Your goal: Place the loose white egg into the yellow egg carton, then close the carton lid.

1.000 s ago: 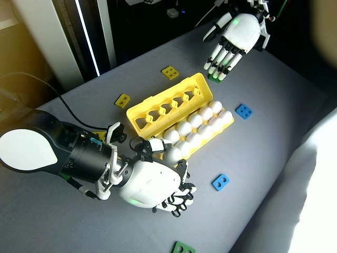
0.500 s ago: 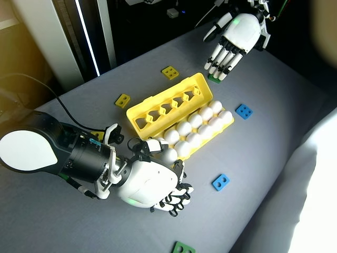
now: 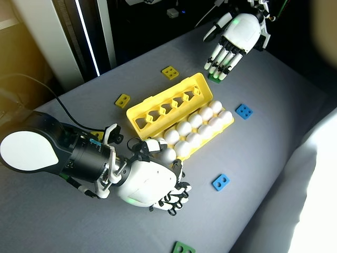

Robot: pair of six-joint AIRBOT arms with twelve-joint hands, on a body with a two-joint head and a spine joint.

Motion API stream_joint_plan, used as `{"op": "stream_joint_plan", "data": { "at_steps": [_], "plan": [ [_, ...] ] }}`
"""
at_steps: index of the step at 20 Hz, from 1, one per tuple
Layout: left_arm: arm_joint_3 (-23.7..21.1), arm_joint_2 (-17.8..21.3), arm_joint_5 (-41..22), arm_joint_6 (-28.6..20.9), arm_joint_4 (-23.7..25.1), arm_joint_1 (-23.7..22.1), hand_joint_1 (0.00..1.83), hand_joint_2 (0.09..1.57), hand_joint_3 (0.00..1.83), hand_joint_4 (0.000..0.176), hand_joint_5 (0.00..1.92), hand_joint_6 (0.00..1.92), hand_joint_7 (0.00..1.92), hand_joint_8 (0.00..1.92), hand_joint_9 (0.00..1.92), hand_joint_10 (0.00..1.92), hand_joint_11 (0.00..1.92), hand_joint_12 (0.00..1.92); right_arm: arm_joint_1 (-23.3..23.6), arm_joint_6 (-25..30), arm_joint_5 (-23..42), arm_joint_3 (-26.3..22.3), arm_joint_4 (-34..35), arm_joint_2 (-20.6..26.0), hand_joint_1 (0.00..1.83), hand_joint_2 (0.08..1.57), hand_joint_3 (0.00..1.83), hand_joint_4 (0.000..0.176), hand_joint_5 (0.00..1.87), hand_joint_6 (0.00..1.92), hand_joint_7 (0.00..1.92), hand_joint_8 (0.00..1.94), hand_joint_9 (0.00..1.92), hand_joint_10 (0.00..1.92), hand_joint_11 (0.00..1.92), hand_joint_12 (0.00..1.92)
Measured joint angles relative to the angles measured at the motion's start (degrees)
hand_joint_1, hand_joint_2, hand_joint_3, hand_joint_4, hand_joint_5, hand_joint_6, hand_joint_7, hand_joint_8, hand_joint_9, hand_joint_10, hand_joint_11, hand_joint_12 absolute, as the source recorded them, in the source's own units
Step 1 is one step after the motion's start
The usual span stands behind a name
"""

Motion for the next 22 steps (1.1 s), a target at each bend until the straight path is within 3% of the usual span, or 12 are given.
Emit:
{"op": "stream_joint_plan", "data": {
  "at_steps": [1, 2, 3, 4, 5, 6, 8, 9, 12, 14, 19, 22],
  "plan": [
    [0.0, 0.0, -0.02, 0.0, 0.02, 0.0, 0.0, 1.34, 0.0, 0.0, 0.7, 0.01, 0.7, 0.0, 0.55, 0.01, 0.0, 0.91, 0.0, -0.02, -0.04, 0.0, -0.02, -0.04, 1.15, 1.03, 0.0, 0.0, 1.18, 0.64, 0.36, 0.0, 0.14, 0.01, 0.0, 0.22],
    [0.0, 0.0, -0.02, 0.0, 0.02, 0.0, 0.0, 1.34, 0.0, 0.0, 0.7, 0.01, 0.7, 0.01, 0.55, 0.01, 0.0, 0.91, 0.0, -0.02, -0.04, 0.0, -0.02, -0.07, 1.12, 1.04, 0.0, 0.042, 1.15, 0.69, 0.36, 0.0, 0.13, 0.0, 0.0, 0.17],
    [0.0, 0.0, -0.02, 0.0, 0.02, 0.0, 0.0, 1.34, 0.0, 0.0, 0.7, 0.01, 0.7, 0.0, 0.55, 0.01, 0.0, 0.91, 0.0, -0.02, -0.04, 0.04, -0.04, -0.07, 1.07, 1.05, 0.0, 0.149, 1.11, 0.75, 0.32, 0.0, 0.12, 0.0, 0.0, 0.17],
    [0.0, 0.0, -0.02, 0.0, 0.02, 0.0, 0.0, 1.34, 0.0, 0.0, 0.69, 0.0, 0.69, 0.0, 0.54, 0.0, 0.0, 0.87, 0.0, -0.02, -0.09, 0.04, -0.02, -0.07, 1.12, 0.95, 0.0, 0.097, 0.89, 0.32, 0.3, 0.0, 0.17, 0.01, 0.0, 0.25],
    [0.0, 0.0, -0.02, 0.0, 0.02, 0.0, 0.0, 1.34, 0.0, 0.0, 0.68, 0.0, 0.68, 0.0, 0.54, 0.0, 0.0, 0.86, 0.0, -0.02, -0.09, 0.07, -0.02, -0.07, 1.13, 0.91, 0.0, 0.079, 0.89, 0.13, 0.28, 0.0, 0.17, 0.0, 0.0, 0.25],
    [0.0, 0.0, -0.02, 0.0, 0.02, 0.0, 0.0, 1.34, 0.0, 0.0, 0.69, 0.0, 0.69, 0.0, 0.55, 0.0, 0.0, 0.87, 0.0, 0.0, -0.09, 0.17, 0.0, -0.11, 1.13, 0.9, 0.0, 0.043, 0.93, 0.05, 0.29, 0.0, 0.17, 0.0, 0.0, 0.24],
    [0.0, 0.0, -0.02, 0.0, 0.02, 0.0, 0.0, 1.34, 0.0, 0.0, 0.69, 0.0, 0.68, 0.0, 0.53, 0.0, 0.0, 0.87, 0.0, -0.04, -0.09, 0.28, -0.02, -0.15, 1.1, 0.89, 0.0, 0.05, 0.95, 0.02, 0.29, 0.0, 0.16, 0.0, 0.0, 0.21],
    [0.0, 0.0, -0.02, 0.0, 0.02, 0.0, 0.0, 1.34, 0.0, 0.0, 0.7, 0.0, 0.69, 0.0, 0.53, 0.0, 0.0, 0.86, 0.0, -0.04, -0.09, 0.28, -0.02, -0.15, 1.1, 0.87, 0.0, 0.04, 0.96, 0.02, 0.3, 0.0, 0.17, 0.0, 0.0, 0.22],
    [0.0, 0.0, -0.02, 0.0, 0.02, 0.0, 0.0, 1.34, 0.0, 0.0, 0.7, 0.0, 0.69, 0.0, 0.54, 0.0, 0.0, 0.86, 0.0, -0.04, -0.09, 0.28, -0.04, -0.15, 0.94, 0.9, 0.01, 0.121, 0.76, 0.0, 0.25, 0.0, 0.1, 0.0, 0.0, 0.09],
    [0.0, 0.0, -0.02, 0.0, 0.0, 0.0, 0.0, 1.34, 0.0, 0.0, 0.71, 0.01, 0.7, 0.01, 0.55, 0.01, 0.0, 0.87, 0.04, -0.35, 0.28, 0.61, -0.04, -0.17, 0.9, 0.9, 0.0, 0.15, 0.74, 0.0, 0.25, 0.0, 0.09, 0.0, 0.0, 0.08],
    [-0.66, 0.0, -0.02, 0.0, -0.13, 0.02, 0.0, 1.34, 0.0, 0.0, 0.7, 0.0, 0.68, 0.0, 0.53, 0.0, 0.0, 0.87, 4.63, -9.68, 3.13, 0.72, -1.27, 0.11, 0.86, 0.89, 0.0, 0.157, 0.63, 0.0, 0.24, 0.01, 0.08, 0.0, 0.0, 0.04],
    [-1.38, 0.33, 0.07, -0.11, -0.13, 0.15, 0.0, 1.34, 0.0, 0.0, 0.7, 0.0, 0.68, 0.0, 0.52, 0.0, 0.0, 0.82, 6.73, -10.64, 7.02, 0.76, -12.46, 1.38, 0.81, 0.89, 0.0, 0.14, 0.53, 0.0, 0.2, 0.0, 0.06, 0.0, 0.0, 0.0]
  ]
}}
